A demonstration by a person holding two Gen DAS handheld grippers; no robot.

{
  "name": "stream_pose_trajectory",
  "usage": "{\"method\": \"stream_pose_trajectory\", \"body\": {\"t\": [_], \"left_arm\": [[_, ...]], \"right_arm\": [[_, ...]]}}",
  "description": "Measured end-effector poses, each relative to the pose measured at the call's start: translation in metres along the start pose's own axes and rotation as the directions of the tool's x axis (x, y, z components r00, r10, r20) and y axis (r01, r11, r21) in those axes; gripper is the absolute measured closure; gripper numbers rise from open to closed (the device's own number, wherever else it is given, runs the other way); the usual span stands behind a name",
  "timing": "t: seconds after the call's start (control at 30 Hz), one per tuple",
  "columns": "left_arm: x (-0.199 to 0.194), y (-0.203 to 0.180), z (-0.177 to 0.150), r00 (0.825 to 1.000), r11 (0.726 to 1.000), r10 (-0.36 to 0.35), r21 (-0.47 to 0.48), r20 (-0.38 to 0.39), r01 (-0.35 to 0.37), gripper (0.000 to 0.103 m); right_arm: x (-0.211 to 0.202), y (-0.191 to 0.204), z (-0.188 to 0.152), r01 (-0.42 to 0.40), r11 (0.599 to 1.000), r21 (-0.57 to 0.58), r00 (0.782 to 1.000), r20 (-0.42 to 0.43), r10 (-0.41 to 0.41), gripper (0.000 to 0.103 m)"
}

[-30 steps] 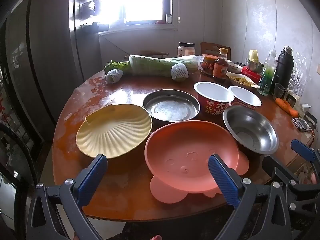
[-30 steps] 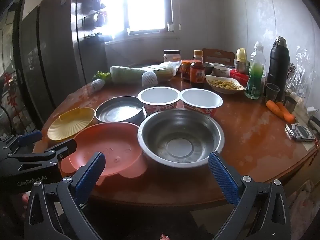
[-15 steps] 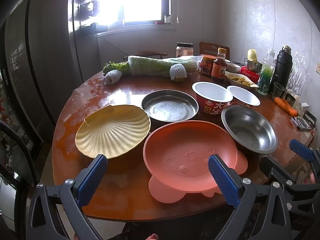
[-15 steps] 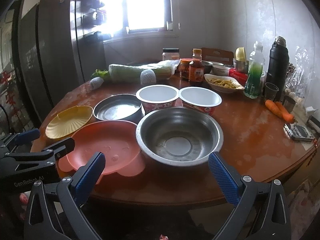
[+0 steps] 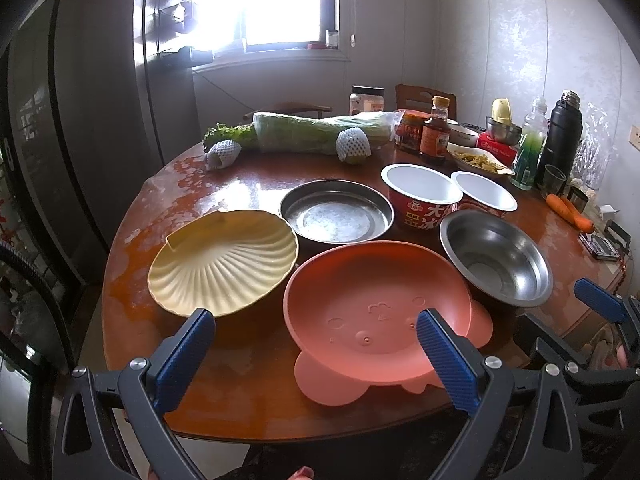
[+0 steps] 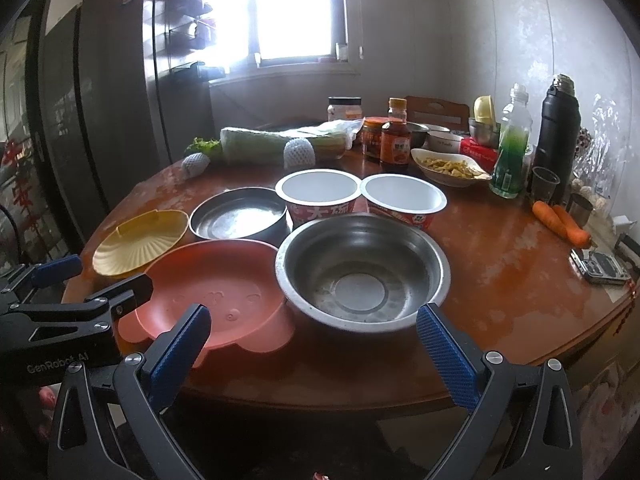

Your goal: Organize plates and bowls

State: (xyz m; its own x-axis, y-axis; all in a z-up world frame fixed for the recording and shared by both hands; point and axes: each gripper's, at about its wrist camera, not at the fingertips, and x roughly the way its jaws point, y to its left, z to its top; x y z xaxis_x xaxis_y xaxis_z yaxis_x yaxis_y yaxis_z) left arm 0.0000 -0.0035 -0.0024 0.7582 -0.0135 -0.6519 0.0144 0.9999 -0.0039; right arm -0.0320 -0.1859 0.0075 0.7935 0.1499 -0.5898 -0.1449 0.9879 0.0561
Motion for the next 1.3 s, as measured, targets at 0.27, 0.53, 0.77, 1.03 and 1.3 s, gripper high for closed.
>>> {"method": "stream_pose_trajectory", "body": {"t": [0.27,0.53,0.77,1.03,1.3], "left_arm": [[-0.001,0.000,0.000,1.000,1.000,-0.002,-0.001,0.002,0.002,0.001],[0.003,0.007,0.001,1.000,1.000,-0.007,-0.013,0.000,0.007,0.001],[0.004,0.026,0.003,1.000,0.999,0.006,-0.048,0.004,-0.006,0.001],[0.003,0.061,0.007,0.999,0.993,0.038,-0.110,0.014,-0.036,0.001],[0.015,0.106,0.010,0.995,0.979,0.094,-0.180,-0.014,-0.095,0.001]], "right_arm": [[0.003,0.000,0.000,0.004,1.000,0.003,1.000,-0.004,-0.004,0.000],[0.007,0.003,0.003,-0.014,1.000,0.004,1.000,-0.002,0.014,0.000],[0.011,0.009,0.014,-0.067,0.998,0.008,0.998,0.006,0.067,0.000],[0.023,0.035,0.036,-0.156,0.987,-0.047,0.988,-0.020,0.155,0.000],[0.049,0.071,0.066,-0.261,0.961,-0.093,0.964,-0.067,0.256,0.000]]}}
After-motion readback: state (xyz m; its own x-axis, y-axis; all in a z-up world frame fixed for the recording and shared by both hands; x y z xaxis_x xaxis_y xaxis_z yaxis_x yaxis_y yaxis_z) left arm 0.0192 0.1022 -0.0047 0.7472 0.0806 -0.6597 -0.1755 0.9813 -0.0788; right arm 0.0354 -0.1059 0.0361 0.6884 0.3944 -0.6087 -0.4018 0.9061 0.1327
